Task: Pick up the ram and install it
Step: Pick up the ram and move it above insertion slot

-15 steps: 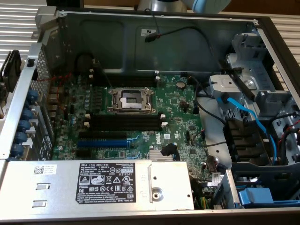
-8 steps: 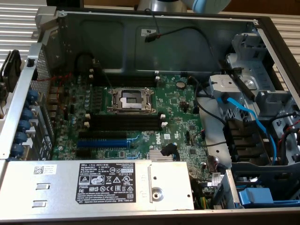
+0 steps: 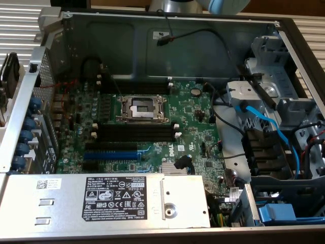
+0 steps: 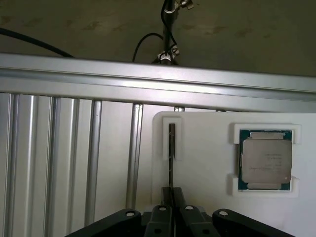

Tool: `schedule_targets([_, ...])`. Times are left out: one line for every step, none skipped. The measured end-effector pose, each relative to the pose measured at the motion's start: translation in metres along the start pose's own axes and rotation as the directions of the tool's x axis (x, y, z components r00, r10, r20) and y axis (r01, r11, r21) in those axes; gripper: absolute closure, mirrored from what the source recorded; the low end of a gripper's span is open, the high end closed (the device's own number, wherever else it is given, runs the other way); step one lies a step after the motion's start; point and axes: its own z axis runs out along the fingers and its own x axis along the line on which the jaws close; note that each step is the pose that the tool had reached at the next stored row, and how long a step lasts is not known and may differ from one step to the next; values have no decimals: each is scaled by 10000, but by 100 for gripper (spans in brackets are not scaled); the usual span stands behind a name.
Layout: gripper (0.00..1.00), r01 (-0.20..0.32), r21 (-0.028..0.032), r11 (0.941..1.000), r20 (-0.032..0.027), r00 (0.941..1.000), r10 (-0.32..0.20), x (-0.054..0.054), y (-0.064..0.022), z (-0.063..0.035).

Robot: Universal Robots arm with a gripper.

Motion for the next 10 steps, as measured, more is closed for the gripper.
schedule_targets([88,0,-1,10000,3,10000,0,2,0,-5])
schedule_targets([88,1,-1,10000,9,10000,-1,3,-1,-14])
schedule_targets([88,0,-1,10000,21,10000,0,4,-1,-22])
schedule_targets([88,0,1,10000,36,10000,0,6,-1,-31])
schedule_targets([88,0,1,10000,49,10000,0,6,-1,-37])
schedule_targets([88,-1,2,10000,60,10000,1,6,-1,-43])
schedule_targets([88,-1,3,10000,68,10000,1,7,-1,-48])
schedule_targets([88,-1,3,10000,75,10000,1,7,-1,-54])
schedule_targets([88,-1,5,10000,83,10000,1,7,-2,-60])
schedule_targets([88,-1,5,10000,89,10000,1,7,-2,-70])
